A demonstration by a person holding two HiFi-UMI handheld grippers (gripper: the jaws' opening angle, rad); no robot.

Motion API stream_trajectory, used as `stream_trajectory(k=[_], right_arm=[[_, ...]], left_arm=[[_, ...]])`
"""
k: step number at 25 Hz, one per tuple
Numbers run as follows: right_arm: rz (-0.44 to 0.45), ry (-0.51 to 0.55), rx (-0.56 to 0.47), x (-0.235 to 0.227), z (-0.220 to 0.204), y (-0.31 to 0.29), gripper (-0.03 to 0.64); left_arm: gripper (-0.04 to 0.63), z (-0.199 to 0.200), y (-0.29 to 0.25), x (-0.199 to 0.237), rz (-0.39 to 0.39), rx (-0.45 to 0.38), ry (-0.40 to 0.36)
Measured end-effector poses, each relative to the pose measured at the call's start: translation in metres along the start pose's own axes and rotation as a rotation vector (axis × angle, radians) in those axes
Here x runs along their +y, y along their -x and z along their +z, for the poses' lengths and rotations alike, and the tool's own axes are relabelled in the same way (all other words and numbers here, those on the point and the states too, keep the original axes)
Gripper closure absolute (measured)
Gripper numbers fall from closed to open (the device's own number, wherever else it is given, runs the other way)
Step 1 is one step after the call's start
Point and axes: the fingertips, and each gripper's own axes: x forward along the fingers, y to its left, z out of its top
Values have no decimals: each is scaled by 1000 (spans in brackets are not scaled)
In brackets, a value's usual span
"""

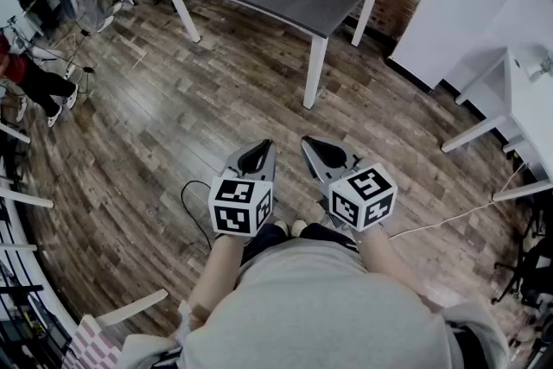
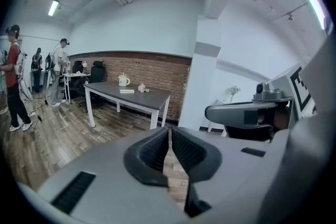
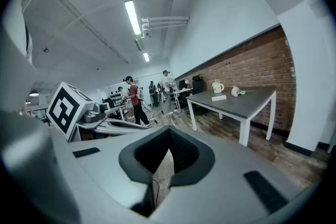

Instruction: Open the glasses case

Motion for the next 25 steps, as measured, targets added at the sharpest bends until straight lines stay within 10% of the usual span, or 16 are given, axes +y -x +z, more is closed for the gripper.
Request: stream_trajectory(k=[25], right_arm=[[86,-47,-48,-7,-3,29,612]], left_arm=[[557,14,0,-30,2,-106,-34]])
